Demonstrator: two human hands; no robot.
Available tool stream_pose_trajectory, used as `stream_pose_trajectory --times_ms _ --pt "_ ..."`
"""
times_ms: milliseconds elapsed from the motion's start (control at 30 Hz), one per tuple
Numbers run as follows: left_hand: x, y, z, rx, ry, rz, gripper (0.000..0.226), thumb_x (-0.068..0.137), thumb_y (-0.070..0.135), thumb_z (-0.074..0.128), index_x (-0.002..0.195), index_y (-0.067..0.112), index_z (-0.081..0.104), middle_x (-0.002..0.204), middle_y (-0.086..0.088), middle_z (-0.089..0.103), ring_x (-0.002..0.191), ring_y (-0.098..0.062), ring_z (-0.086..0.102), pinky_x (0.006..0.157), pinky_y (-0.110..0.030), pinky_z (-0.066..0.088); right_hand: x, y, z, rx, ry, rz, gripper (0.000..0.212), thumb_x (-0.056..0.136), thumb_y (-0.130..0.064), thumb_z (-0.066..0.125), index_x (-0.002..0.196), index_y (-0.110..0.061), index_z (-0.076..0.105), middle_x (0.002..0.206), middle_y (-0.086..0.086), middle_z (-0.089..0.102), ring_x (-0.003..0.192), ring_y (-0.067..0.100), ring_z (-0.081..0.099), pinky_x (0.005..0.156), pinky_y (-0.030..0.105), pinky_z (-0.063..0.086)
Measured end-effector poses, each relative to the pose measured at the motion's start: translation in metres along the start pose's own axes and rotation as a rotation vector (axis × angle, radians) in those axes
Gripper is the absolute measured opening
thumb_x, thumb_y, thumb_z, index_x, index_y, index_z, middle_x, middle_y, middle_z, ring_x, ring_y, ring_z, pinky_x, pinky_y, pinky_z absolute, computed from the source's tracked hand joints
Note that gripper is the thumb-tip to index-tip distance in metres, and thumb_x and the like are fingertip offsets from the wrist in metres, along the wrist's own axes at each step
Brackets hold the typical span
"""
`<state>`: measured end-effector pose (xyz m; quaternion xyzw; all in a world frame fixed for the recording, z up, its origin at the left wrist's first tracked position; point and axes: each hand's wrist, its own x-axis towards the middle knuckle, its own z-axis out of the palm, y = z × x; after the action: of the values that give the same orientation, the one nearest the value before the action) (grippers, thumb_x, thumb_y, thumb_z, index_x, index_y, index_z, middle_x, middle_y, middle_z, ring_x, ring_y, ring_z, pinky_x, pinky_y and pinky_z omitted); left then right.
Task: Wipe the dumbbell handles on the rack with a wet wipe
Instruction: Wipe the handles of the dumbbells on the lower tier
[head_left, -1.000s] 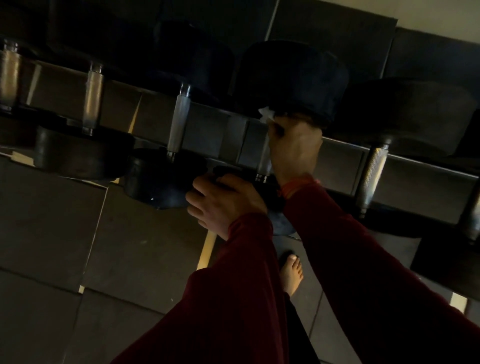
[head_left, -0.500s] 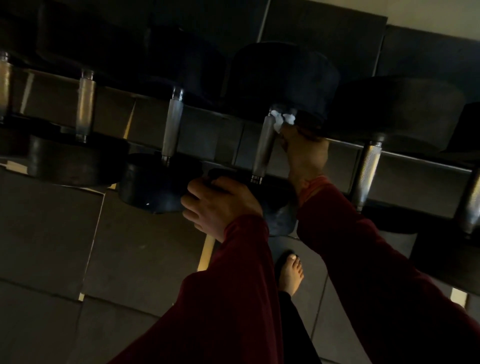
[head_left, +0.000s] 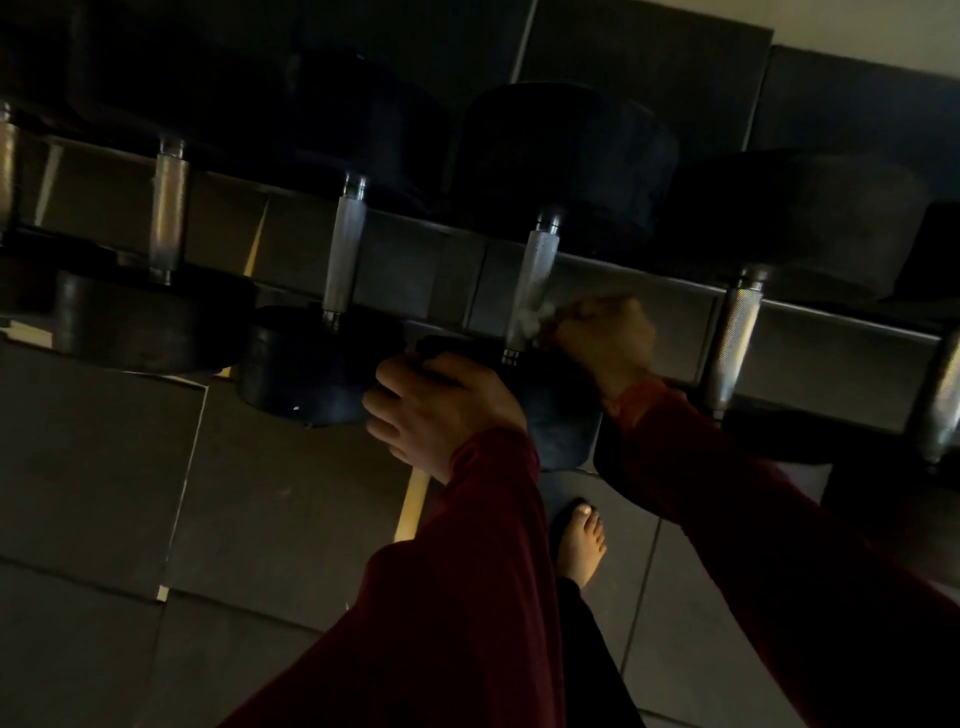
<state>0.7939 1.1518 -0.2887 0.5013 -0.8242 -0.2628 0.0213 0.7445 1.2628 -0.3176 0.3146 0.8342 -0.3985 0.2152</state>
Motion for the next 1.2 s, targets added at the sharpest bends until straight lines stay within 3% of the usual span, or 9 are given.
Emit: stream_pose_trajectory --times_ms 167,333,467,533,667,767,967,1100,1200 --pt "0.001 -0.001 0.0 -0.006 -0.005 -0.014 0.038 0.086 0.031 0.042 0.116 0.01 0.053 0.12 -0.016 0.05 0.11 -0.036 0.044 0.09 -0.043 0.035 -0.004 0.006 -0.001 -0.1 -0.046 -0.096 0.013 0.083 -0.03 0.074 0.09 -0.02 0.079 0.096 0.0 0.076 0.094 0.017 0.07 0.086 0.025 0.051" --pt "0.0 0.0 -0.001 -0.018 0.022 -0.003 0.043 0.082 0.033 0.037 0.113 0.009 0.054 0.118 -0.016 0.052 0.108 -0.037 0.046 0.088 -0.044 0.037 0.006 -0.012 -0.002 0.203 0.402 -0.264 0.024 0.071 -0.044 0.084 0.072 -0.02 0.079 0.068 -0.003 0.074 0.064 0.008 0.067 0.066 0.023 0.052" --pt "-0.001 0.0 0.0 -0.022 0.008 -0.003 0.04 0.083 0.032 0.04 0.113 0.01 0.055 0.118 -0.016 0.052 0.107 -0.036 0.046 0.087 -0.043 0.037 0.011 -0.032 0.005 0.3 0.485 -0.362 0.02 0.071 -0.038 0.085 0.067 -0.019 0.078 0.059 -0.016 0.065 0.056 -0.002 0.06 0.053 0.005 0.037" --pt "0.001 -0.002 0.001 -0.024 0.012 -0.008 0.036 0.085 0.029 0.043 0.113 0.01 0.055 0.118 -0.016 0.052 0.107 -0.036 0.046 0.087 -0.042 0.036 0.007 -0.03 0.008 0.219 0.438 -0.41 0.015 0.074 -0.034 0.083 0.072 -0.019 0.079 0.066 -0.013 0.071 0.06 -0.001 0.064 0.058 0.003 0.041" --pt "0.001 -0.002 0.001 -0.013 0.016 -0.002 0.042 0.081 0.032 0.038 0.112 0.01 0.056 0.116 -0.016 0.053 0.107 -0.036 0.047 0.088 -0.041 0.035 -0.013 -0.016 0.006 -0.085 0.116 -0.416 0.01 0.08 -0.027 0.08 0.086 -0.02 0.08 0.085 -0.004 0.077 0.075 0.01 0.071 0.077 0.025 0.057" --pt "0.002 -0.002 0.002 -0.016 0.026 0.003 0.042 0.08 0.033 0.038 0.111 0.01 0.057 0.115 -0.016 0.053 0.106 -0.037 0.047 0.087 -0.043 0.036 -0.023 -0.01 0.002 -0.175 -0.06 -0.376 0.01 0.08 -0.028 0.08 0.086 -0.02 0.08 0.086 -0.006 0.076 0.075 0.006 0.069 0.073 0.019 0.056" --pt "0.003 -0.005 0.003 -0.029 0.011 -0.014 0.038 0.083 0.032 0.042 0.113 0.01 0.054 0.117 -0.015 0.051 0.108 -0.036 0.045 0.089 -0.045 0.037 0.008 -0.023 -0.003 -0.311 0.199 -0.697 0.018 0.092 -0.021 0.062 0.096 -0.022 0.079 0.093 0.002 0.074 0.082 0.017 0.069 0.07 0.024 0.052" --pt "0.002 -0.003 0.001 -0.032 0.018 -0.01 0.043 0.081 0.035 0.037 0.113 0.011 0.054 0.119 -0.014 0.051 0.11 -0.034 0.044 0.089 -0.043 0.037 0.022 -0.023 0.007 -0.509 0.146 -0.921 0.022 0.085 -0.009 0.058 0.094 -0.012 0.078 0.102 0.009 0.069 0.097 0.033 0.064 0.078 0.04 0.056" --pt "0.002 -0.003 0.0 -0.039 0.012 -0.021 0.045 0.08 0.035 0.036 0.113 0.011 0.054 0.119 -0.015 0.051 0.11 -0.035 0.044 0.089 -0.044 0.037 0.013 -0.008 0.01 -0.739 -0.051 -1.067 0.021 0.087 -0.011 0.055 0.094 -0.009 0.075 0.099 0.008 0.069 0.101 0.031 0.059 0.083 0.037 0.051"
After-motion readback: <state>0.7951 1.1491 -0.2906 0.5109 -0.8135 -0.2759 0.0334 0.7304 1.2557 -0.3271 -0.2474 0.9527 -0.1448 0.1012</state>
